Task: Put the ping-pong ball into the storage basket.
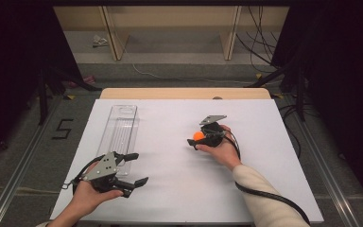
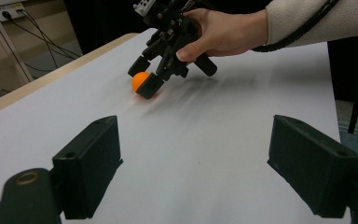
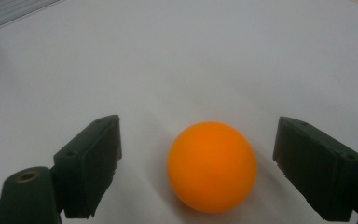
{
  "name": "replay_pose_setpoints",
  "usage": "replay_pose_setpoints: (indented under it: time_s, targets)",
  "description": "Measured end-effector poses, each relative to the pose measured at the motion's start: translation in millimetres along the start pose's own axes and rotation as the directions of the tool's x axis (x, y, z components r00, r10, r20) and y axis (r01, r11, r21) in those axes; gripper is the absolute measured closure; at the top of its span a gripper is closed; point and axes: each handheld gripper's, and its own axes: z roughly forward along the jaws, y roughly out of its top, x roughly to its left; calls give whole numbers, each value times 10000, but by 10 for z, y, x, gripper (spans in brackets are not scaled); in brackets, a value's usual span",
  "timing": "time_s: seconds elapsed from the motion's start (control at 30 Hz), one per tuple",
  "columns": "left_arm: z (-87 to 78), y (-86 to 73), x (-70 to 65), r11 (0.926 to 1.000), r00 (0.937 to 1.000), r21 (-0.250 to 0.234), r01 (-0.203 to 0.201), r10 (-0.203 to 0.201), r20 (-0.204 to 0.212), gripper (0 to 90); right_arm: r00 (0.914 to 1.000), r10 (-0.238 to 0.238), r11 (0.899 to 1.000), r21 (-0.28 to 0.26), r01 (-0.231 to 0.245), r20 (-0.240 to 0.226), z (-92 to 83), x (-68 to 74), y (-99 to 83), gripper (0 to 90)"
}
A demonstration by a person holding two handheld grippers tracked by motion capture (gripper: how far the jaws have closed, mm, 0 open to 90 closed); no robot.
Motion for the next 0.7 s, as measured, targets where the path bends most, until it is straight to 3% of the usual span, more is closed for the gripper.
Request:
replay_pose_setpoints:
  time_s: [0.7]
  targets:
    - [-1, 1, 0, 10000, 10000, -8, -21, 21, 7, 164, 9999, -115, 9997, 212, 116, -63, 17, 6, -15, 326]
